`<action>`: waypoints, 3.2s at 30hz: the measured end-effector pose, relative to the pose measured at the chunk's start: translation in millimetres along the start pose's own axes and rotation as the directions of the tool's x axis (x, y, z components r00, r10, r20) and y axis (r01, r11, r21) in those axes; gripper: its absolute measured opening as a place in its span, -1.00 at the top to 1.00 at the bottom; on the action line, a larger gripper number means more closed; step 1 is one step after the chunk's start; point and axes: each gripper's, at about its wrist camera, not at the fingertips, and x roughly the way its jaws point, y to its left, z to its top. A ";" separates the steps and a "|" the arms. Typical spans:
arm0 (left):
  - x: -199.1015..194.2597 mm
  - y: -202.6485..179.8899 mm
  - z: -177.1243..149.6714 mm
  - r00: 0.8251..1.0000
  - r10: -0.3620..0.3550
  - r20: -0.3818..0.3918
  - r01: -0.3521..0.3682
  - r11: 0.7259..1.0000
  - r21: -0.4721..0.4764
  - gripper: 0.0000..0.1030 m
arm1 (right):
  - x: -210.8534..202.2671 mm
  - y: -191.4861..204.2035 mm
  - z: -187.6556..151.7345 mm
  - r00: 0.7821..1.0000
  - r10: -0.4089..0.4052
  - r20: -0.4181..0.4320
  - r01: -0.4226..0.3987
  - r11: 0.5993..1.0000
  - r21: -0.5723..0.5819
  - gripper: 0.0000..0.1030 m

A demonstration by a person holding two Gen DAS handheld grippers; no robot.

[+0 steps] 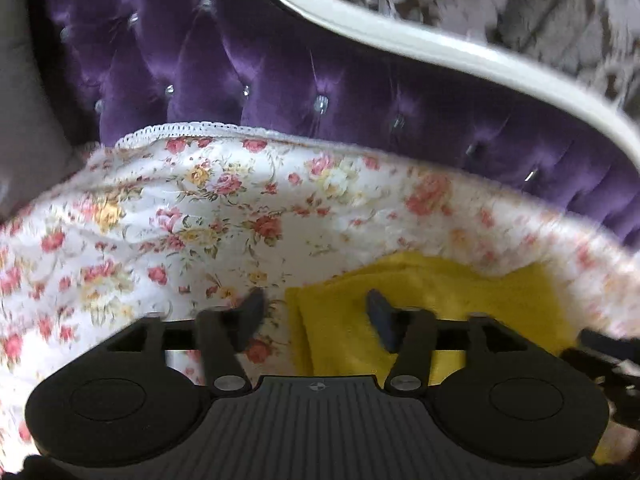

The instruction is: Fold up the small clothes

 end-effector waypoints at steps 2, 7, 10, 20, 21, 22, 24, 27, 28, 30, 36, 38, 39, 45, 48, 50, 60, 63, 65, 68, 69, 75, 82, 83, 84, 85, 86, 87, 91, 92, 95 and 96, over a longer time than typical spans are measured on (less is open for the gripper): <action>-19.9 1.7 -1.7 0.999 -0.032 0.015 0.032 0.999 -0.016 -0.56 | -10.7 -5.7 -0.1 0.999 0.031 0.015 -0.031 0.999 0.043 -0.21; -62.6 -5.6 -23.9 0.993 -0.118 -0.002 0.118 0.993 -0.017 -0.72 | -39.6 -21.4 -8.2 0.994 0.105 0.030 -0.109 0.981 0.161 -0.34; -75.5 -11.6 -51.0 0.985 -0.167 -0.047 0.165 0.986 -0.030 -0.72 | -51.0 -24.6 -19.7 0.990 0.138 0.008 -0.137 0.970 0.199 -0.34; -69.0 -22.1 -104.0 0.974 -0.190 -0.123 0.183 0.981 -0.067 -0.75 | -55.3 -20.9 -52.5 0.978 0.197 -0.069 -0.179 0.961 0.210 -0.35; -68.4 -22.5 -103.4 0.974 -0.192 -0.120 0.185 0.980 -0.069 -0.75 | -52.3 -21.1 -52.5 0.977 0.204 -0.070 -0.184 0.959 0.215 -0.35; -67.2 -23.2 -102.4 0.972 -0.201 -0.120 0.193 0.978 -0.075 -0.75 | -47.6 -21.4 -52.3 0.974 0.214 -0.071 -0.194 0.956 0.222 -0.35; -62.9 -24.9 -99.3 0.969 -0.215 -0.122 0.205 0.975 -0.084 -0.75 | -38.7 -23.0 -49.9 0.970 0.234 -0.067 -0.212 0.948 0.236 -0.35; -55.6 -28.3 -95.8 0.967 -0.224 -0.121 0.215 0.973 -0.084 -0.75 | -23.2 -25.4 -45.1 0.963 0.262 -0.056 -0.240 0.937 0.253 -0.38; -53.5 -29.8 -94.5 0.967 -0.225 -0.119 0.216 0.973 -0.084 -0.75 | -17.7 -26.0 -42.4 0.962 0.270 -0.050 -0.249 0.934 0.255 -0.40; -49.4 -31.8 -92.4 0.966 -0.232 -0.115 0.223 0.971 -0.088 -0.75 | -9.7 -26.1 -38.2 0.960 0.278 -0.043 -0.259 0.932 0.253 -0.43; -41.7 -39.3 -86.4 0.966 -0.230 -0.121 0.220 0.971 -0.095 -0.72 | 8.2 -32.5 -28.6 0.950 0.313 -0.024 -0.298 0.922 0.248 -0.43; -42.9 -40.4 -86.3 0.972 -0.204 -0.118 0.193 0.976 -0.100 -0.57 | 9.9 -33.1 -27.4 0.946 0.322 -0.026 -0.306 0.920 0.245 -0.43; -43.8 -41.0 -85.9 0.975 -0.189 -0.119 0.178 0.979 -0.097 -0.37 | 9.6 -32.9 -27.4 0.946 0.324 -0.029 -0.308 0.920 0.241 -0.42; -48.9 -26.8 -88.5 0.978 -0.182 -0.099 0.164 0.973 -0.162 0.40 | 0.4 -30.2 -33.8 0.948 0.317 -0.032 -0.301 0.925 0.232 -0.38; -48.2 -23.1 -89.6 0.976 -0.197 -0.098 0.174 0.964 -0.200 0.60 | -0.1 -26.1 -34.5 0.957 0.287 -0.043 -0.272 0.938 0.215 0.17; -49.6 -21.1 -89.9 0.974 -0.207 -0.092 0.182 0.957 -0.227 0.65 | -2.0 -24.6 -32.6 0.959 0.280 -0.047 -0.263 0.939 0.221 0.19; -86.4 -32.0 -95.6 0.943 -0.310 -0.121 0.274 0.930 -0.245 0.68 | -50.2 -16.9 -28.9 0.967 0.247 -0.067 -0.223 0.942 0.251 0.31; -97.0 -39.9 -107.7 0.930 -0.338 -0.145 0.299 0.924 -0.238 0.68 | -70.1 -15.7 -39.0 0.965 0.249 -0.083 -0.219 0.937 0.271 0.31; -104.6 -44.9 -117.2 0.922 -0.352 -0.159 0.309 0.920 -0.242 0.68 | -83.3 -16.5 -46.2 0.964 0.246 -0.099 -0.209 0.934 0.289 0.31; -120.4 -51.3 -132.4 0.909 -0.380 -0.172 0.334 0.910 -0.246 0.68 | -104.5 -15.6 -55.8 0.963 0.247 -0.110 -0.204 0.930 0.307 0.31; -127.2 -53.6 -137.9 0.904 -0.389 -0.176 0.343 0.907 -0.244 0.68 | -112.9 -15.1 -59.5 0.962 0.250 -0.112 -0.205 0.928 0.310 0.31; -163.3 -59.2 -166.9 0.877 -0.435 -0.203 0.383 0.889 -0.249 0.68 | -157.1 -10.1 -83.8 0.953 0.265 -0.145 -0.206 0.921 0.331 0.31; -174.3 -65.4 -187.5 0.953 -0.227 -0.203 0.220 0.974 -0.054 0.68 | -180.3 -8.5 -104.3 0.983 0.093 -0.158 -0.055 0.971 0.232 0.17; -175.6 -65.6 -186.9 0.964 -0.190 -0.184 0.188 0.982 -0.029 0.68 | -183.5 -10.6 -103.5 0.987 0.079 -0.140 -0.045 0.972 0.231 0.15; -176.9 -65.4 -186.1 0.971 -0.172 -0.167 0.172 0.985 -0.019 0.68 | -186.3 -12.2 -102.0 0.990 0.076 -0.121 -0.046 0.970 0.237 0.09; -178.7 -65.7 -184.4 0.976 -0.161 -0.149 0.161 0.987 -0.011 0.68 | -189.5 -13.6 -99.8 0.993 0.070 -0.098 -0.044 0.970 0.239 0.05; -181.7 -67.2 -182.5 0.981 -0.149 -0.125 0.151 0.988 0.006 0.68 | -192.0 -13.6 -96.5 0.996 0.055 -0.073 -0.037 0.973 0.228 0.03; -184.5 -71.1 -179.8 0.985 -0.138 -0.099 0.142 0.989 0.030 0.68 | -193.2 -12.6 -93.8 0.998 0.041 -0.056 -0.028 0.977 0.210 -0.01; -187.3 -93.3 -173.2 0.986 -0.162 -0.043 0.165 0.981 0.105 0.66 | -186.9 -5.0 -85.5 0.999 0.034 -0.017 -0.031 0.988 0.150 -0.02; -182.9 -99.1 -170.8 0.983 -0.179 -0.047 0.183 0.977 0.113 0.66 | -181.3 -2.5 -83.5 0.999 0.030 -0.015 -0.027 0.990 0.136 -0.02; -163.6 -112.0 -167.2 0.980 -0.188 -0.067 0.195 0.972 0.133 0.62 | -160.2 6.5 -81.1 1.000 0.001 -0.031 0.001 0.998 0.066 -0.02; -154.9 -114.6 -165.8 0.981 -0.181 -0.073 0.189 0.972 0.139 0.59 | -154.7 7.9 -81.3 0.999 -0.011 -0.040 0.013 0.999 0.048 -0.02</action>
